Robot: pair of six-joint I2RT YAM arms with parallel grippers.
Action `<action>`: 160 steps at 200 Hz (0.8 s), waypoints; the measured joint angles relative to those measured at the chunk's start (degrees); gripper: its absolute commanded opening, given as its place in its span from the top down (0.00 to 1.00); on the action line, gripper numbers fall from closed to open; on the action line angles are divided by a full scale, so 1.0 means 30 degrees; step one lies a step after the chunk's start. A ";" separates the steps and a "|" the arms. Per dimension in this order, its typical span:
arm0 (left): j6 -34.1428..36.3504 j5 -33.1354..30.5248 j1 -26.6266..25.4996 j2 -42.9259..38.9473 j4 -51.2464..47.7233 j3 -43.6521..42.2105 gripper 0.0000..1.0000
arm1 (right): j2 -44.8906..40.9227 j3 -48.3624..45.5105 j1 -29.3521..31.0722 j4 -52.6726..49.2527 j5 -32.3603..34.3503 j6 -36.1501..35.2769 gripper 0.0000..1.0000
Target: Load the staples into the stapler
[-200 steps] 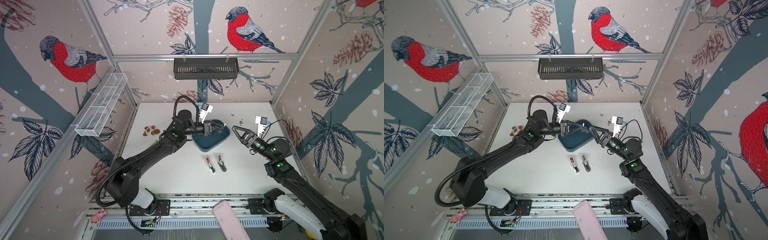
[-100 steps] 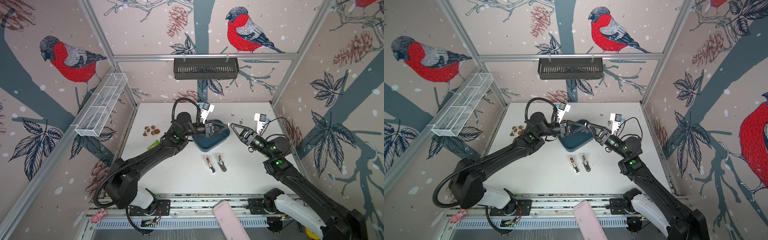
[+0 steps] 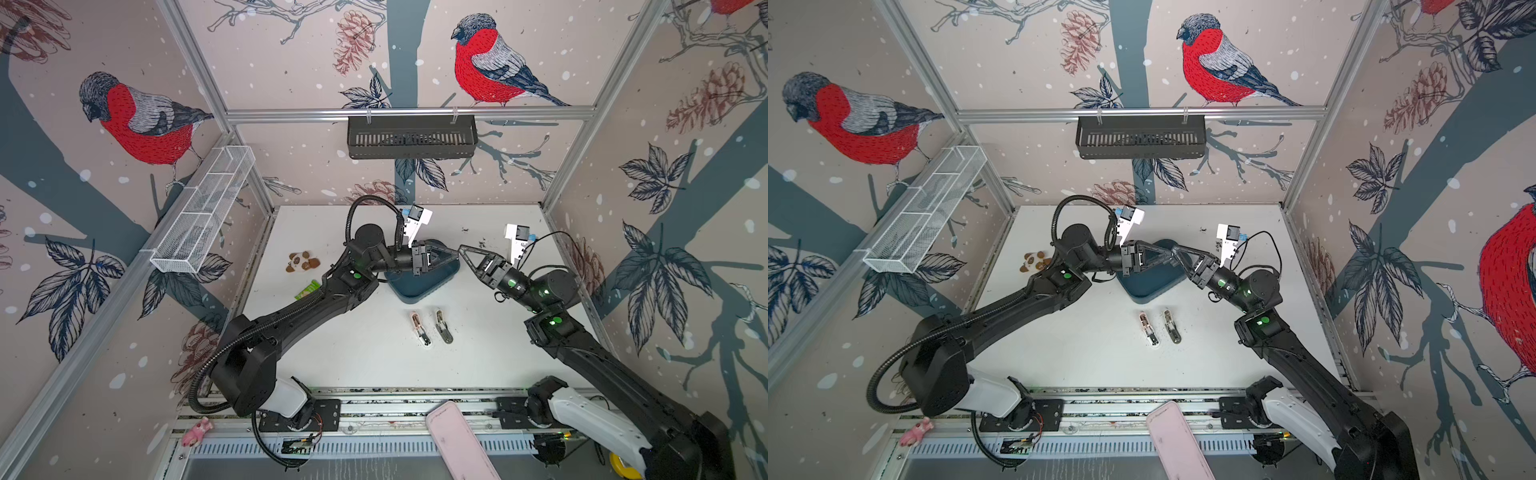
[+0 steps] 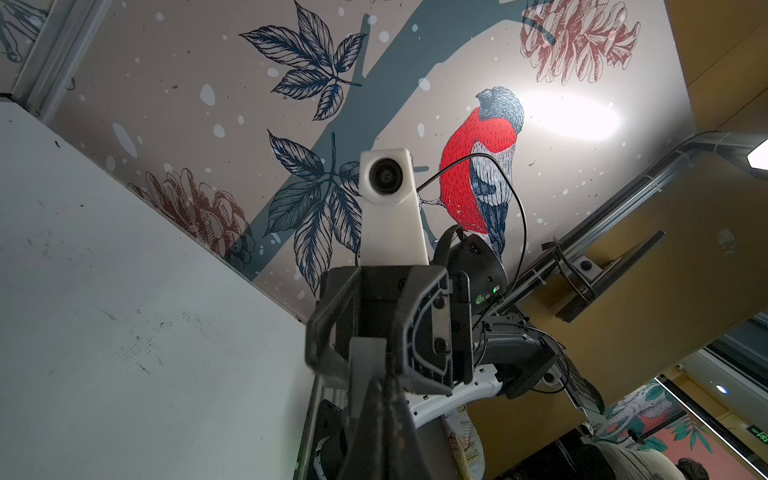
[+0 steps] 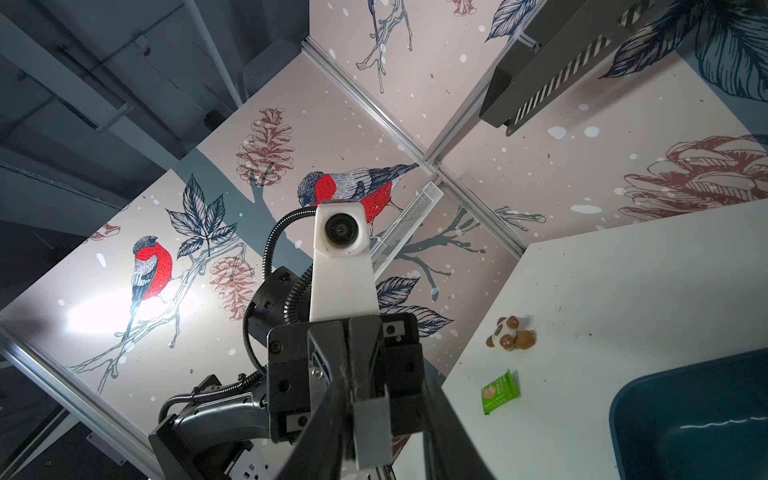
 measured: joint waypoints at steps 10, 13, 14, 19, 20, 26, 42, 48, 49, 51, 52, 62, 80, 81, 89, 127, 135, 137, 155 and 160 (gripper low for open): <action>-0.0066 0.0000 -0.0029 0.0015 -0.0015 0.0029 1.00 | 0.0000 0.0036 0.0007 0.0000 0.0007 0.0000 0.69; -0.0066 0.0007 -0.0029 0.0015 -0.0022 0.0044 1.00 | 0.0000 0.0051 0.0007 0.0007 0.0007 0.0000 0.70; -0.0066 0.0007 -0.0036 0.0015 -0.0022 0.0044 1.00 | 0.0000 0.0058 0.0015 0.0000 0.0007 0.0000 0.70; -0.0066 0.0015 -0.0051 0.0015 -0.0022 0.0058 1.00 | 0.0000 0.0080 0.0015 0.0000 0.0007 0.0000 0.70; -0.0066 0.0015 -0.0051 0.0015 -0.0022 0.0058 1.00 | 0.0000 0.0087 0.0015 0.0000 0.0007 0.0000 0.71; -0.0066 0.0022 -0.0051 0.0015 -0.0022 0.0080 1.00 | 0.0007 0.0124 0.0015 0.0007 0.0007 -0.0007 0.71; -0.0058 0.0051 -0.0051 0.0022 -0.0066 0.0117 1.00 | 0.0036 0.0182 0.0029 0.0007 0.0007 -0.0007 0.73; -0.0051 0.0051 -0.0051 0.0022 -0.0087 0.0117 1.00 | 0.0058 0.0182 0.0029 0.0007 0.0007 -0.0007 0.74; -0.0051 0.0051 -0.0051 0.0022 -0.0095 0.0117 1.00 | 0.0058 0.0189 0.0029 0.0007 0.0007 -0.0007 0.74; -0.0051 0.0051 -0.0051 0.0022 -0.0102 0.0117 1.00 | 0.0066 0.0197 0.0036 0.0007 0.0007 0.0000 0.75; -0.0051 0.0051 -0.0051 0.0022 -0.0102 0.0124 1.00 | 0.0066 0.0197 0.0036 0.0007 0.0007 0.0000 0.75; -0.0051 0.0051 -0.0051 0.0044 -0.0124 0.0124 1.00 | 0.0080 0.0219 0.0044 0.0000 0.0007 -0.0007 0.76; -0.0051 0.0058 -0.0051 0.0073 -0.0138 0.0138 1.00 | 0.0087 0.0255 0.0080 0.0007 0.0007 -0.0007 0.78; -0.0051 0.0066 -0.0051 0.0073 -0.0138 0.0138 1.00 | 0.0087 0.0255 0.0080 0.0007 0.0007 -0.0007 0.78; -0.0051 0.0066 -0.0051 0.0087 -0.0138 0.0138 1.00 | 0.0102 0.0255 0.0102 0.0000 0.0015 -0.0007 0.80; -0.0051 0.0109 -0.0051 0.0189 -0.0124 0.0153 1.00 | 0.0087 0.0255 0.0109 -0.0095 0.0036 -0.0015 0.83; -0.0051 0.0102 -0.0051 0.0197 -0.0124 0.0153 1.00 | 0.0080 0.0255 0.0109 -0.0124 0.0066 -0.0015 0.84; -0.0051 0.0102 -0.0051 0.0197 -0.0124 0.0153 1.00 | 0.0080 0.0255 0.0109 -0.0131 0.0066 -0.0015 0.84; -0.0051 0.0131 -0.0051 0.0204 -0.0095 0.0153 1.00 | 0.0044 0.0255 0.0109 -0.0146 0.0066 -0.0051 0.86; -0.0051 0.0138 -0.0051 0.0204 -0.0073 0.0153 1.00 | 0.0036 0.0255 0.0109 -0.0153 0.0066 -0.0058 0.86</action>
